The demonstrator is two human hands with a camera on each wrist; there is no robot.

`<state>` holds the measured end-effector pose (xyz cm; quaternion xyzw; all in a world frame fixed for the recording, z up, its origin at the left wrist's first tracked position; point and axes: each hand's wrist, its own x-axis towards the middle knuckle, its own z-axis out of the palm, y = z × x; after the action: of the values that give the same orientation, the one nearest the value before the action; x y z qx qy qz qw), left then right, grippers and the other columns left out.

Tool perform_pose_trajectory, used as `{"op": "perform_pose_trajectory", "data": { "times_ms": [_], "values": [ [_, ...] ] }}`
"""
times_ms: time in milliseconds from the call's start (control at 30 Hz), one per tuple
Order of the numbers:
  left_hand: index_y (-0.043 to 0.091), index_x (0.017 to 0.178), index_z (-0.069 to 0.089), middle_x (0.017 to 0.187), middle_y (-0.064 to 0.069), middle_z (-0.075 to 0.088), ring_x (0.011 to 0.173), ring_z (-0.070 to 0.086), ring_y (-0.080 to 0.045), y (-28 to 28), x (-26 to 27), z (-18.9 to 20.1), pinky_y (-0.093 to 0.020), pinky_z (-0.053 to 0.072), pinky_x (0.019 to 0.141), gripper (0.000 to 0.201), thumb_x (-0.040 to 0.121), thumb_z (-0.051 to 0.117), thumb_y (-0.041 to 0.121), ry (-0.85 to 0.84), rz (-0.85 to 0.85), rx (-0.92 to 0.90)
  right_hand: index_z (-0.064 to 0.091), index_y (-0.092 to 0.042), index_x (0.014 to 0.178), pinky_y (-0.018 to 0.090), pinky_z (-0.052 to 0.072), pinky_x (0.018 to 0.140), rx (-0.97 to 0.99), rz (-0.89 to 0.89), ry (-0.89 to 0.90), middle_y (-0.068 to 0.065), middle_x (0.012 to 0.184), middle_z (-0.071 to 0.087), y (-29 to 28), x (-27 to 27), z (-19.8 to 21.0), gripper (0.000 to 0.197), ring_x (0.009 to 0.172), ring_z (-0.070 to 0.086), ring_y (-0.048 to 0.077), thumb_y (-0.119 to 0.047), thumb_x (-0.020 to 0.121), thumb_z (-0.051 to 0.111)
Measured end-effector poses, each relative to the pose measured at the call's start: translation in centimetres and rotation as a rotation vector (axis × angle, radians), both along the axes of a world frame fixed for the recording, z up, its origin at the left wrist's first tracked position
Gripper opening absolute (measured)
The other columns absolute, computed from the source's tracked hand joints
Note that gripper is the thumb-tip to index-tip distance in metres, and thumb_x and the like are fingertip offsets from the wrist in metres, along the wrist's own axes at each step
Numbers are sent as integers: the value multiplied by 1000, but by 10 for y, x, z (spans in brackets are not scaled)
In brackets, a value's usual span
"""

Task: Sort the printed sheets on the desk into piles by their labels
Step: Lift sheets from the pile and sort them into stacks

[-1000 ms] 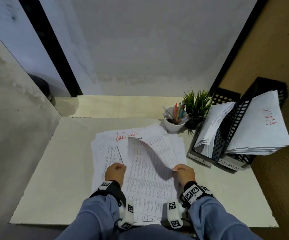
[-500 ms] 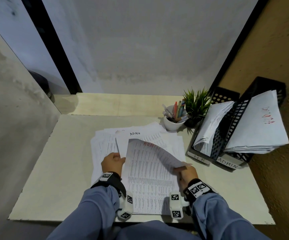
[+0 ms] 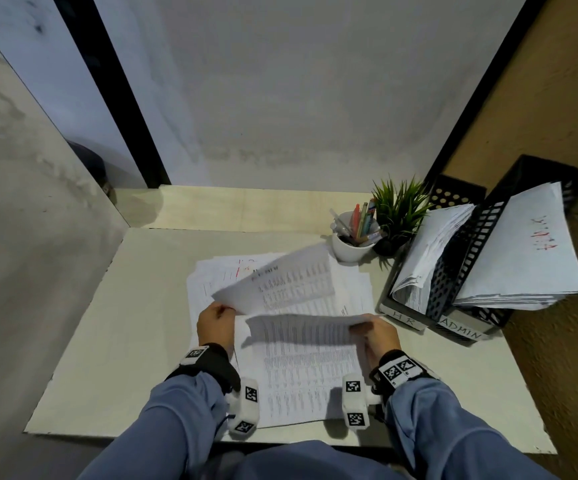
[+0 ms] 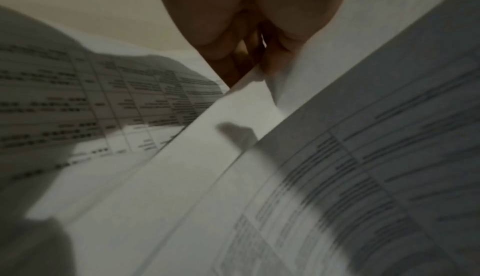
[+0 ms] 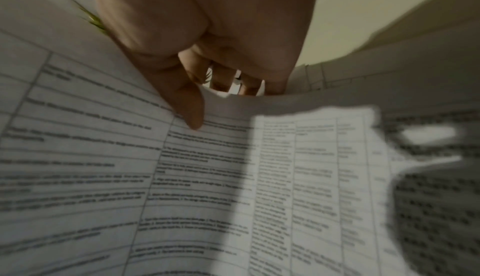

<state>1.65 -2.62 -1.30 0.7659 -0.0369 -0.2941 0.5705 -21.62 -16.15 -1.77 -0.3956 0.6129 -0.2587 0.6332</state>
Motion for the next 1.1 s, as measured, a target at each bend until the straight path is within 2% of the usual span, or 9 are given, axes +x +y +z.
{"op": "perform_pose_trajectory", "data": {
  "times_ms": [100, 267, 400, 533, 600, 667, 833, 933, 1100],
  "values": [
    [14, 48, 60, 63, -11, 57, 64, 50, -26, -4, -9, 7, -34, 45, 60, 39, 63, 39, -16, 101, -120, -57, 69, -8, 85, 27, 45, 72, 19, -75, 8, 4, 76, 62, -6, 4, 10, 14, 73, 55, 19, 4, 82, 62],
    [1, 43, 63, 88, -18, 63, 76, 59, -29, -5, -23, 23, -22, 53, 51, 42, 69, 46, -28, 186, -312, -133, 65, 0, 80, 26, 49, 66, -12, -85, 2, 8, 70, 64, -3, 2, 8, 21, 76, 59, 21, 17, 69, 59],
    [14, 36, 63, 94, -19, 66, 82, 56, -28, -8, -18, 5, -32, 46, 78, 60, 72, 35, -26, 165, -153, -53, 60, 8, 84, 11, 40, 36, -39, -79, 0, 10, 67, 52, 7, 0, 26, 32, 63, 46, 24, 29, 67, 43],
    [8, 77, 69, 78, -14, 65, 67, 52, -23, -3, -19, 4, -28, 39, 59, 43, 81, 39, -21, 295, -192, -56, 50, 2, 62, 27, 42, 57, 49, -185, -85, 8, 65, 48, 8, 3, 19, 27, 62, 44, 22, 26, 71, 41],
    [3, 97, 64, 77, -15, 66, 60, 51, -22, -1, -23, 13, -31, 35, 53, 41, 80, 35, -19, 333, -321, -70, 55, -2, 63, 27, 42, 62, 25, -167, -112, 9, 67, 53, 8, 6, 18, 30, 67, 49, 23, 25, 71, 45],
    [0, 100, 61, 91, -17, 68, 73, 61, -27, -3, -26, 25, -32, 46, 59, 35, 79, 40, -18, 343, -379, -129, 63, -2, 72, 24, 48, 64, -45, -111, -147, 9, 74, 62, 7, 9, 30, 29, 74, 56, 23, 23, 73, 48],
    [-1, 88, 61, 78, -3, 65, 72, 61, -9, -16, -27, 75, -15, 48, 61, 9, 81, 66, -3, -117, -335, -229, 67, -13, 75, 31, 50, 73, -292, -34, -175, 5, 84, 66, -5, 15, 80, 27, 82, 60, 22, 12, 78, 57],
    [3, 77, 56, 68, 7, 60, 59, 57, 8, -18, -25, 90, -6, 42, 56, 14, 80, 69, -1, -285, -357, -281, 64, -16, 73, 17, 50, 60, -420, -34, -216, 2, 79, 64, -1, 17, 101, 32, 75, 60, 13, 14, 80, 56],
    [22, 99, 59, 77, 14, 55, 74, 56, -2, -4, -39, 78, -1, 39, 60, 19, 84, 69, 17, -380, -498, -60, 60, -13, 73, 21, 51, 62, -333, 83, -104, 4, 76, 61, 20, 19, 85, 27, 78, 59, 20, 11, 83, 54]
  ]
}}
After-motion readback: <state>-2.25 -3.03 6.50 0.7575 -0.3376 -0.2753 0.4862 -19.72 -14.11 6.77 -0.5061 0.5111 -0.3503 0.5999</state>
